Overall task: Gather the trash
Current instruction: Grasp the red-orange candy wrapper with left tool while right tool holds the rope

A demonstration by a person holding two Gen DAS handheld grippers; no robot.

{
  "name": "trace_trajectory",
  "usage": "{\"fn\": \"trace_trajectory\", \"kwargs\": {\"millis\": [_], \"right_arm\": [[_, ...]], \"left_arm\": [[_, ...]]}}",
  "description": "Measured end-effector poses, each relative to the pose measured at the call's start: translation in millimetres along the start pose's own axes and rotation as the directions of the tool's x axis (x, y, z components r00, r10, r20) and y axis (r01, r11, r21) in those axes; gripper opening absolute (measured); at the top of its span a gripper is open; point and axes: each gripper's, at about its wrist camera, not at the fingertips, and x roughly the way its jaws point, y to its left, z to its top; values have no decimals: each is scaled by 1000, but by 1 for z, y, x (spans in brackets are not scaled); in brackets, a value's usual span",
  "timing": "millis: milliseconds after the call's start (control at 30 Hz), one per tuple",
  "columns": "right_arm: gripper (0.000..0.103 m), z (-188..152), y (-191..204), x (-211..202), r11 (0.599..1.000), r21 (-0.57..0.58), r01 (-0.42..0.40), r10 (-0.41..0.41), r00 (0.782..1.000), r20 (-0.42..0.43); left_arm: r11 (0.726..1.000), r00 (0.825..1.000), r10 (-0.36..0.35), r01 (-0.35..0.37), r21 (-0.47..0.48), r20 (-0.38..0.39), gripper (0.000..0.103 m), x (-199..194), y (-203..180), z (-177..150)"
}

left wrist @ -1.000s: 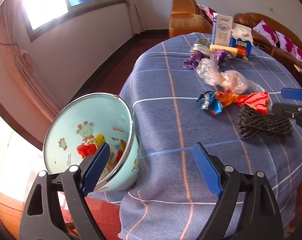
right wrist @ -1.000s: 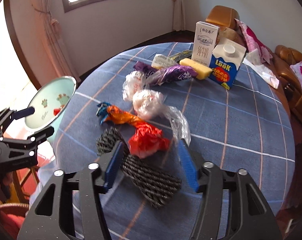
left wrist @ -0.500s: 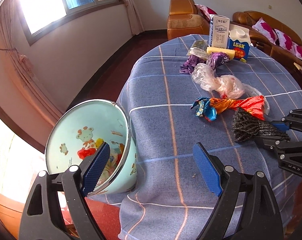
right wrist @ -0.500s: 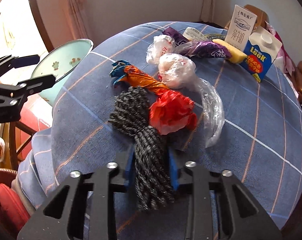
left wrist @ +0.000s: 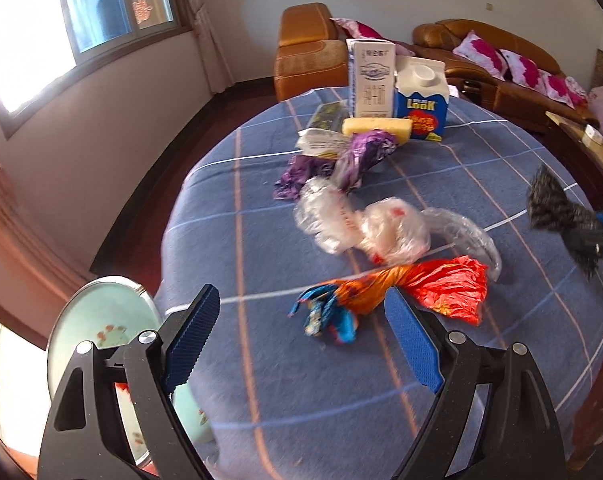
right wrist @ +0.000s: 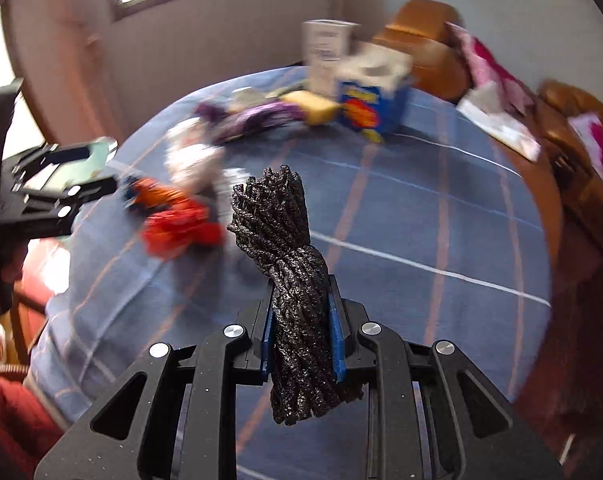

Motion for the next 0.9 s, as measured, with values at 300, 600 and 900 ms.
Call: {"fn": "trace_trajectory", "kwargs": {"millis": [300,600,900], "right_arm": [[23,-1,-35,17,984,176,-4,4,1000,0],[24,-2,-24,15,987,161,15,-16,1000,5],[24,-7,-17,7,982,185,27,-30,999,17]], "left_arm": [[997,993,-48,53,50,-105,70,51,-22,4],[996,993,-64,70,57,-99,38,46,-27,-1],[996,994,-90,90,1,-57,34,5,-15,-16]]}}
